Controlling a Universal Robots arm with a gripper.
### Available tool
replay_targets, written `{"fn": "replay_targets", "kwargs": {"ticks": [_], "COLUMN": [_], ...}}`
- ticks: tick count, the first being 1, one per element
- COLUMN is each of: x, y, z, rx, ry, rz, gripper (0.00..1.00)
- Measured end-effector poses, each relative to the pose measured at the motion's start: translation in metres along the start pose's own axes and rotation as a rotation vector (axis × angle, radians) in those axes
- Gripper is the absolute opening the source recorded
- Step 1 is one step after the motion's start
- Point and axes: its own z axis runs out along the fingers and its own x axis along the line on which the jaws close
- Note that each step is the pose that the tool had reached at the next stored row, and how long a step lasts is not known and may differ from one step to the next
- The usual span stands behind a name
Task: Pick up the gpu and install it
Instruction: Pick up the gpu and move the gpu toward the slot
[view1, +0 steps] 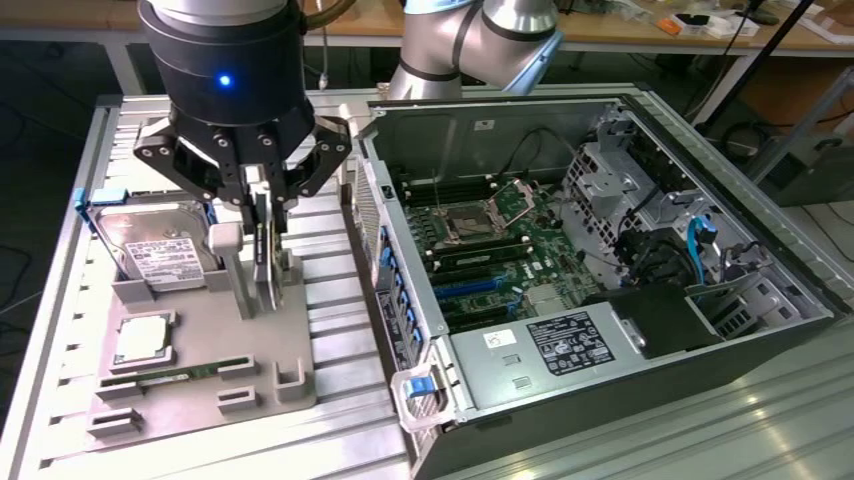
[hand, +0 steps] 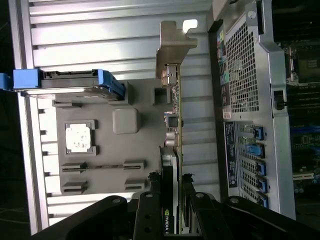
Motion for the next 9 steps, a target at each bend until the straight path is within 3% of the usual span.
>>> {"fn": "replay_targets", "kwargs": {"ticks": [9], "x": [-0.0001], "y": [0.0005], "z": [-0.0111], "rx": [0.0], "ry": [0.0], "rz": [0.0], "gripper": [0.27]}}
